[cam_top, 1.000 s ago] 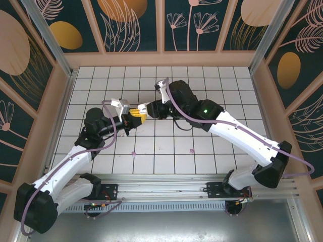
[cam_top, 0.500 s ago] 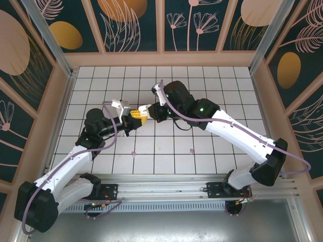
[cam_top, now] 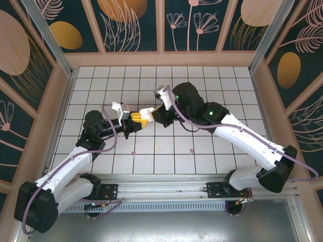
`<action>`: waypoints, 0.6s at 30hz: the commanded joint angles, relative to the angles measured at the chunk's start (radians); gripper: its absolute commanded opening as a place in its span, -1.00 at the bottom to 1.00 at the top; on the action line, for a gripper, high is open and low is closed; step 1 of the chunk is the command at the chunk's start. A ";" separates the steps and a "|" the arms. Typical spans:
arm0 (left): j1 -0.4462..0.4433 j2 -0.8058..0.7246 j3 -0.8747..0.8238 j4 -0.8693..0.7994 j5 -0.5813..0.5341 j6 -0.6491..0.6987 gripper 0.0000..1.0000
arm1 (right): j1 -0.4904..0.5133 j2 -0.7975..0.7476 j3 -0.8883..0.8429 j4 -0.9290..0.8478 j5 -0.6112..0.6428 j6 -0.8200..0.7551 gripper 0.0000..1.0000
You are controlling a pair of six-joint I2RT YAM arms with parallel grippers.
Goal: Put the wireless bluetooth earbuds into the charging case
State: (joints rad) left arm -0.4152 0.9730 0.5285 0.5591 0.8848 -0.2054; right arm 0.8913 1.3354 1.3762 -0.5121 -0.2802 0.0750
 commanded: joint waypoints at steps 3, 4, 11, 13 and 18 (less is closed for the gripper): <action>-0.002 -0.023 0.002 0.096 0.020 0.027 -1.00 | -0.003 -0.053 -0.049 0.040 -0.110 -0.083 -0.81; -0.002 -0.022 0.005 0.096 0.024 0.029 -1.00 | -0.004 -0.057 -0.056 0.042 -0.115 -0.092 -0.81; -0.002 -0.017 0.008 0.094 0.029 0.031 -1.00 | -0.007 -0.047 -0.042 0.001 -0.073 -0.108 -0.42; -0.002 -0.019 0.008 0.090 0.025 0.035 -1.00 | -0.013 -0.050 -0.030 0.001 -0.067 -0.091 -0.18; -0.002 -0.027 0.003 0.078 -0.008 0.042 -1.00 | -0.087 -0.114 -0.036 0.065 -0.099 0.026 0.06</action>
State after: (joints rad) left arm -0.4187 0.9676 0.5282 0.5877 0.8986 -0.1837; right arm 0.8562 1.2827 1.3327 -0.4854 -0.3481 0.0216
